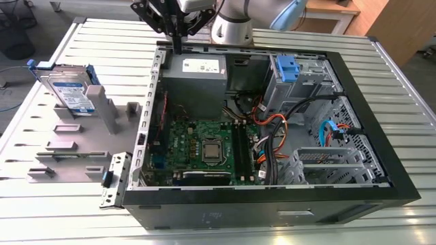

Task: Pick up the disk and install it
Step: 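Reach for the disk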

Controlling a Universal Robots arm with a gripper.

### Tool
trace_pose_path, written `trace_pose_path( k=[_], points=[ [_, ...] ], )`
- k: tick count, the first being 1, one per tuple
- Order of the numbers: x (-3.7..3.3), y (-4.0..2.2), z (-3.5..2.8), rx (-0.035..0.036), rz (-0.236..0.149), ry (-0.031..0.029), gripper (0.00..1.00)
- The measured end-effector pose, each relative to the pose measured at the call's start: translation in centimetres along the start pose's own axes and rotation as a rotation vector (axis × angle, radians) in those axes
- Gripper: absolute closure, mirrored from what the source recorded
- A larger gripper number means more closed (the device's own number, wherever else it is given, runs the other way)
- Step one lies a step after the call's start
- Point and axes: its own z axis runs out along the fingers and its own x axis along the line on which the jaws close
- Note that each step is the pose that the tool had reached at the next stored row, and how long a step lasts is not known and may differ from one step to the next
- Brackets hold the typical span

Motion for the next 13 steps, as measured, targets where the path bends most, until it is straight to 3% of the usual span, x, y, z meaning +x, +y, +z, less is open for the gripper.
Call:
trace_pose_path(
  k=[13],
  points=[
    [2.3, 0.74, 0.34, -0.0001, 0.0, 0.0, 0.89]
  ],
)
